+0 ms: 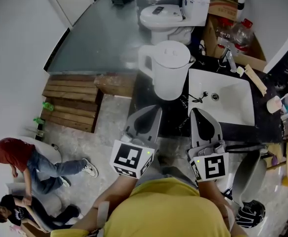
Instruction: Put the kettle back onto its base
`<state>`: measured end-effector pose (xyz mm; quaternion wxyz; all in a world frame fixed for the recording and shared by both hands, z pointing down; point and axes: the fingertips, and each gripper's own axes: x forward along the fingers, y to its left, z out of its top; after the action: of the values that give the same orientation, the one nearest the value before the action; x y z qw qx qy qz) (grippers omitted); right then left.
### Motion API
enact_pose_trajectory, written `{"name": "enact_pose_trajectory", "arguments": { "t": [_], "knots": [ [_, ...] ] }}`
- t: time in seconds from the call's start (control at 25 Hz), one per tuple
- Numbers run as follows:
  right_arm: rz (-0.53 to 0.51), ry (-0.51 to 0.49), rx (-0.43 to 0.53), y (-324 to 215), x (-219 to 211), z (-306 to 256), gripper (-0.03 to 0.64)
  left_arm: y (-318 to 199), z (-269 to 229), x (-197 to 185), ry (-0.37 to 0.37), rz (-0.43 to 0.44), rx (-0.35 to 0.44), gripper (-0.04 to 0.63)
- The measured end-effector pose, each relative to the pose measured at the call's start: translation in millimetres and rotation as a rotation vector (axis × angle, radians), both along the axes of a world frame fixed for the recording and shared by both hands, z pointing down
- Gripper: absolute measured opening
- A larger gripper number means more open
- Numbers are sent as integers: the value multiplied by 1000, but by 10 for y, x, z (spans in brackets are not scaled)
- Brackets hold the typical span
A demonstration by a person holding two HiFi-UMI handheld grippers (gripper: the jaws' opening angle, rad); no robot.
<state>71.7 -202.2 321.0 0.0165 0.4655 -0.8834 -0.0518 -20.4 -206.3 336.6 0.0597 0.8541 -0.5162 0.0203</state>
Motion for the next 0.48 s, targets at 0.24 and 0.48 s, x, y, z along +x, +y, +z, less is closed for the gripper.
{"name": "enact_pose_trajectory", "arguments": {
  "t": [0.24,0.48],
  "knots": [
    [-55,-5,-23,292,-116,-70,5,241,-55,118,-1,31,12,9],
    [-51,-63,-111,450,-229,-30,5,355,-23,148,30,75,-19,9]
  ]
}}
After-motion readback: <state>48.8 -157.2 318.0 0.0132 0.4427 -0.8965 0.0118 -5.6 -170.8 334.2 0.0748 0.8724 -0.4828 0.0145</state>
